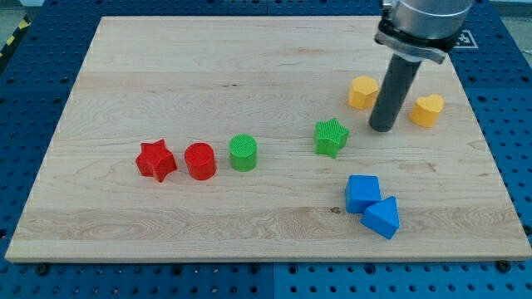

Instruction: Move green circle along with blue cube towards green circle

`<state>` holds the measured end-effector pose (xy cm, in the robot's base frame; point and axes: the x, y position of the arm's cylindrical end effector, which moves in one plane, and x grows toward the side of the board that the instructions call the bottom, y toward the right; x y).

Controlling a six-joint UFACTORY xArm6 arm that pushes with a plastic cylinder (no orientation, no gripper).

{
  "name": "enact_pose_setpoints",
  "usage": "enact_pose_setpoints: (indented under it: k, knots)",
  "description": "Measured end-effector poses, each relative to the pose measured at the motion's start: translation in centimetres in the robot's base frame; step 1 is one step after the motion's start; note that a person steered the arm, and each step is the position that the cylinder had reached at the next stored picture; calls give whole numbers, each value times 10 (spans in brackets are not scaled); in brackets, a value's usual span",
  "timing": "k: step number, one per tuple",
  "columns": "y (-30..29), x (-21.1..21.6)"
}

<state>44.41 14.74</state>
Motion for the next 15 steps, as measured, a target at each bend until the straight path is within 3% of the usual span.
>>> enact_pose_setpoints:
  k: [2, 4, 11, 13, 14, 15]
  knots:
    - [-40, 14]
    - [-47, 39]
    - [-91, 61]
    - [-60, 38]
    - [-79, 18]
    - [-137, 18]
